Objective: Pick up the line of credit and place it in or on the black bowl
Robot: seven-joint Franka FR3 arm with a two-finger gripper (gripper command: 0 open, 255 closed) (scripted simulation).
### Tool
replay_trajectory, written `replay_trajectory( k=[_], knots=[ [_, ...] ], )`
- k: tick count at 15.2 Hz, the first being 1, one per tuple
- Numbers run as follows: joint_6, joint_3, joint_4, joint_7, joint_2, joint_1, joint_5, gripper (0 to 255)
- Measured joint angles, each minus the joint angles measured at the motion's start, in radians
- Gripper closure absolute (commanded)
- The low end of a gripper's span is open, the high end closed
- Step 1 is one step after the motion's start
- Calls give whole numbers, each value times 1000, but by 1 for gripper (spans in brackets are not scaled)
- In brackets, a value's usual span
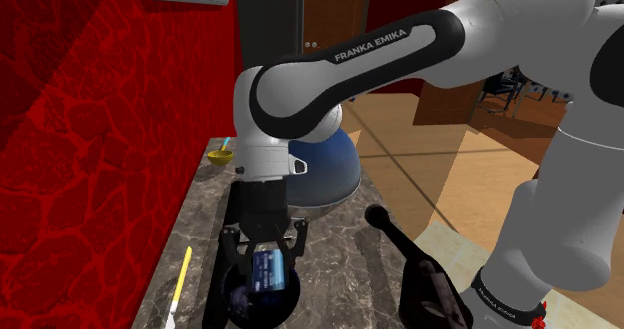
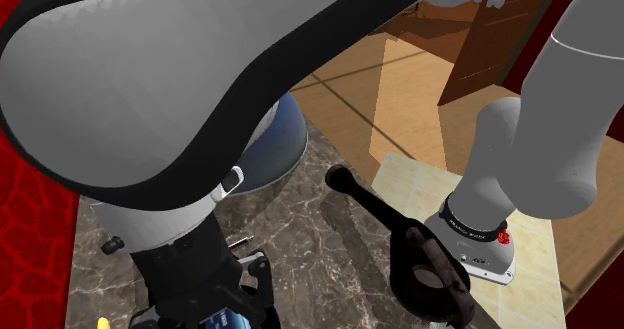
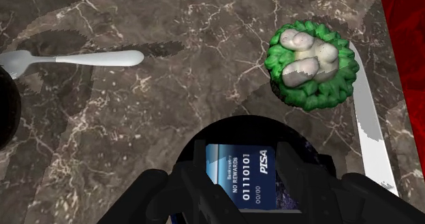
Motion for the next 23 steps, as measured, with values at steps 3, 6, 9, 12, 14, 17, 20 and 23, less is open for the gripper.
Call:
replay_trajectory(
  k=[3,6,9,12,14,17,20,23],
  knots=[
    [12,0,-5,-4,8,1,-2,255],
    [14,1,-5,-5,10,1,-2,255],
    [14,1,-5,-5,10,2,-2,0],
    [14,1,-5,-5,10,2,-2,0],
    [14,1,-5,-5,10,2,-2,0],
    [-52,-14,44,1,-1,-16,-12,0],
    [-99,-25,83,4,-4,-28,-21,0],
    [-105,-26,90,6,-2,-29,-23,0]
  ],
)
